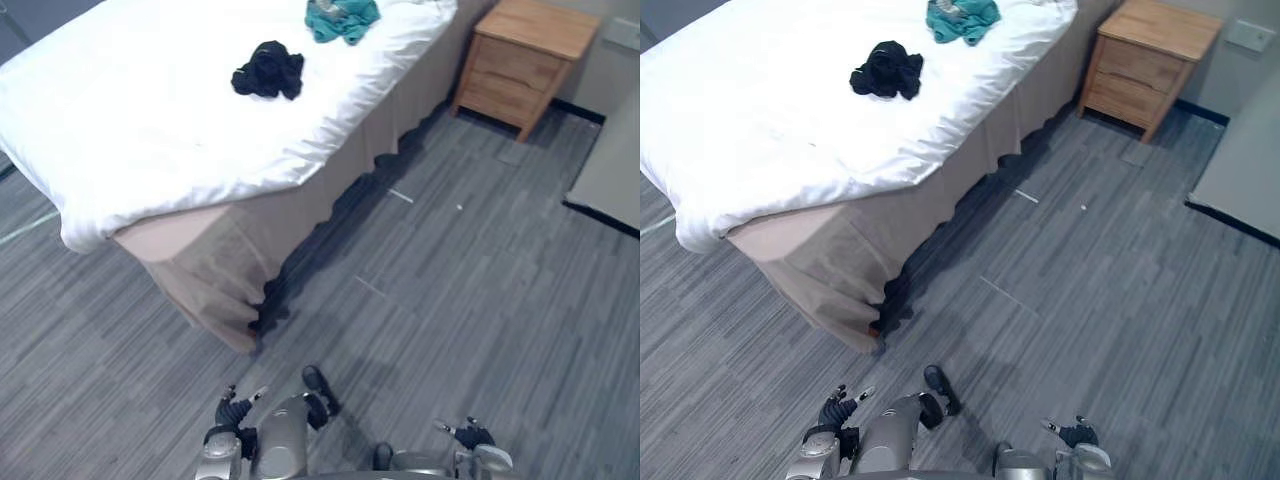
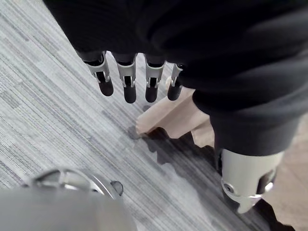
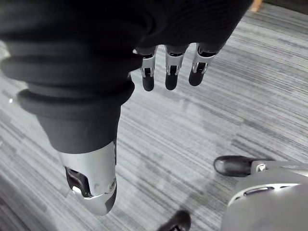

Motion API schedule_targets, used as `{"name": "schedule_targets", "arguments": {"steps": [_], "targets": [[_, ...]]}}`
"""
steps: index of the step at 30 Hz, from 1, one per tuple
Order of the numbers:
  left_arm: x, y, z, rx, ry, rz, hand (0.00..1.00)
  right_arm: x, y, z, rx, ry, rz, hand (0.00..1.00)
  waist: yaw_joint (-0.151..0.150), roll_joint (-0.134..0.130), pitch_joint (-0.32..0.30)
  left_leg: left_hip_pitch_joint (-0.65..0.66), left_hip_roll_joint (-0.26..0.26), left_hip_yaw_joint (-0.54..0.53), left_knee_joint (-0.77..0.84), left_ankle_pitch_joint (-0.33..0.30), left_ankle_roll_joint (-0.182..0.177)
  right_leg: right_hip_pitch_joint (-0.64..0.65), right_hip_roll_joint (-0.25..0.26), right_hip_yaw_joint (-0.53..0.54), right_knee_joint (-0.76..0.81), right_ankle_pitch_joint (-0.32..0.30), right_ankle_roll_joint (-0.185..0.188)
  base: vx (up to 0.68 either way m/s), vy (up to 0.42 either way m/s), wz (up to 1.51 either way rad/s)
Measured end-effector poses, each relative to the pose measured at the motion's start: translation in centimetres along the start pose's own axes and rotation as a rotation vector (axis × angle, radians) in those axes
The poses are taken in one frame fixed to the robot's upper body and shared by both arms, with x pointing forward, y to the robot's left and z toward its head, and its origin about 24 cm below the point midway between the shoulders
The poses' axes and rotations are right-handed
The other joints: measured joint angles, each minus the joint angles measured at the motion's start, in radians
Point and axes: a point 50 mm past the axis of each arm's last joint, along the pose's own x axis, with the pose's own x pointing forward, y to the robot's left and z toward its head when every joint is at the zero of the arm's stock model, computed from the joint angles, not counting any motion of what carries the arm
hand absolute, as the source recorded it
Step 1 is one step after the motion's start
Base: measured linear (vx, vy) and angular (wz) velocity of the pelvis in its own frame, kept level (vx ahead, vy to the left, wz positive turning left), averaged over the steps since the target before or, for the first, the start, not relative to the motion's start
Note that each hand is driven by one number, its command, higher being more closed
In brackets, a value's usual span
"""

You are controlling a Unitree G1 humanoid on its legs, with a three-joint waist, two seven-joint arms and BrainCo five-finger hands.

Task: Tidy the bed and pick cloth on bed and put in laundry

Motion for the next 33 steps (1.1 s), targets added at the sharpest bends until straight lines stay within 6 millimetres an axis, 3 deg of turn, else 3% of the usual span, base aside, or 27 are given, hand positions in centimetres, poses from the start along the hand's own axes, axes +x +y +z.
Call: {"name": "schedule_targets", "arguments": {"steps": [2,3,4,6,8,10,11,12,15,16,18,20,22,24,28,30,33], "targets": [[0.0,0.0,-0.4,0.024,0.017,-0.007,0.0,0.0,0.0,-0.1,-0.008,0.002,0.002,0.0,-0.019,-0.002,0.0,0.059,-0.032,-0.082,-0.024,-0.012,-0.007,-0.081,-0.032,0.02,0.187,-0.031,-0.002,0.62,0.12,1.6],[-0.1,0.2,-0.8,0.05,0.034,-0.006,0.0,0.1,-0.2,0.4,-0.011,-0.013,-0.003,0.0,-0.017,0.003,0.003,0.13,-0.041,-0.128,-0.059,-0.013,-0.011,-0.113,-0.05,0.019,0.203,-0.067,-0.019,0.71,0.022,1.79],[-0.2,0.3,-1.5,0.063,0.06,-0.008,0.0,0.1,-0.4,0.8,-0.029,-0.034,-0.005,0.0,-0.017,0.016,0.003,0.204,-0.036,-0.198,-0.088,-0.014,-0.029,-0.131,-0.061,0.013,0.112,-0.099,-0.06,0.55,-0.038,1.51],[-0.3,0.1,-1.8,0.076,0.067,-0.014,0.0,0.1,-0.4,1.2,-0.026,-0.054,-0.006,0.0,-0.017,0.03,0.007,0.244,-0.026,-0.263,-0.097,-0.022,-0.063,-0.157,-0.058,0.05,-0.034,-0.103,-0.067,0.49,-0.15,1.45],[-0.3,0.2,-1.8,0.083,0.066,-0.014,0.0,0.2,-0.2,1.4,-0.021,-0.057,-0.003,0.0,-0.018,0.015,-0.003,0.258,-0.015,-0.337,-0.102,-0.043,-0.108,-0.2,-0.053,0.145,-0.233,-0.079,-0.059,0.44,-0.242,1.5],[-0.3,0.6,-1.9,0.09,0.074,-0.006,0.0,0.1,0.0,1.2,0.005,-0.043,0.0,0.0,-0.018,-0.001,-0.008,0.268,-0.008,-0.392,-0.102,-0.068,-0.151,-0.219,-0.058,0.238,-0.426,0.032,-0.061,0.37,-0.316,1.33],[-0.4,1.1,-2.5,0.096,0.087,0.005,0.0,0.0,0.3,0.4,0.039,-0.016,0.006,0.0,-0.011,-0.025,-0.019,0.287,-0.011,-0.417,-0.102,-0.088,-0.182,-0.22,-0.064,0.28,-0.521,0.184,-0.06,0.42,-0.446,1.09],[-0.5,2.0,-3.2,0.1,0.11,0.025,0.0,-0.2,0.8,-0.5,0.059,0.018,0.016,0.0,-0.003,-0.057,-0.029,0.318,-0.022,-0.431,-0.102,-0.113,-0.214,-0.217,-0.081,0.278,-0.503,0.248,-0.072,0.39,-0.451,0.82],[-1.4,0.1,-4.8,0.031,0.169,-0.009,0.0,0.1,-1.4,-0.6,0.099,0.026,-0.042,0.0,-0.009,0.045,-0.064,0.323,0.081,-0.44,-0.107,-0.112,-0.261,-0.172,-0.008,0.204,-0.535,0.223,-0.111,0.31,-0.371,0.47],[-1.5,-0.4,-4.8,0.022,0.167,-0.019,0.0,0.1,-1.8,-0.6,0.106,0.026,-0.052,0.0,-0.009,0.067,-0.065,0.325,0.104,-0.442,-0.116,-0.107,-0.271,-0.161,0.014,0.188,-0.549,0.225,-0.12,0.27,-0.321,0.32],[-1.3,-0.3,-4.5,0.009,0.161,-0.015,0.0,0.1,-1.9,-0.7,0.122,0.03,-0.055,0.0,-0.011,0.069,-0.065,0.324,0.126,-0.442,-0.121,-0.087,-0.302,-0.145,0.035,0.168,-0.57,0.227,-0.136,0.12,-0.205,0.23],[-0.9,0.0,-3.4,-0.019,0.127,0.003,0.0,0.0,-2.0,-1.2,0.133,0.042,-0.059,0.0,-0.021,0.067,-0.067,0.323,0.137,-0.442,-0.121,-0.073,-0.299,-0.125,0.045,0.15,-0.592,0.231,-0.151,0.03,-0.128,0.23],[-0.5,1.3,-0.8,-0.076,0.016,0.066,0.0,0.0,-1.9,-1.2,0.143,0.042,-0.06,0.0,-0.025,0.06,-0.068,0.304,0.147,-0.443,-0.129,-0.073,-0.299,-0.127,0.055,0.139,-0.619,0.242,-0.166,-0.03,-0.065,0.15],[-0.4,3.9,2.1,-0.119,-0.118,0.172,0.0,-0.1,-2.0,-1.4,0.148,0.045,-0.066,0.0,-0.028,0.062,-0.069,0.291,0.155,-0.442,-0.15,-0.073,-0.299,-0.129,0.063,0.133,-0.652,0.266,-0.169,-0.06,-0.007,0.06],[-3.3,16.0,8.6,-0.356,-0.46,0.639,0.0,-0.8,-2.1,-3.4,0.156,0.075,-0.091,0.0,-0.028,0.067,-0.072,0.273,0.156,-0.427,-0.154,-0.076,-0.297,-0.104,0.069,0.138,-0.756,0.339,-0.174,-0.07,0.007,-0.06],[-4.9,18.9,10.4,-0.426,-0.57,0.76,0.0,-1.2,-2.8,-4.8,0.151,0.105,-0.114,0.0,-0.026,0.083,-0.083,0.275,0.154,-0.427,-0.153,-0.076,-0.296,-0.082,0.069,0.136,-0.791,0.356,-0.174,-0.03,0.006,0.03],[-6.7,20.9,13.7,-0.444,-0.72,0.828,0.0,-1.5,-3.5,-5.5,0.144,0.121,-0.131,0.0,-0.021,0.109,-0.098,0.276,0.153,-0.427,-0.154,-0.076,-0.296,-0.077,0.069,0.136,-0.799,0.363,-0.176,-0.03,0.012,0.02]]}}
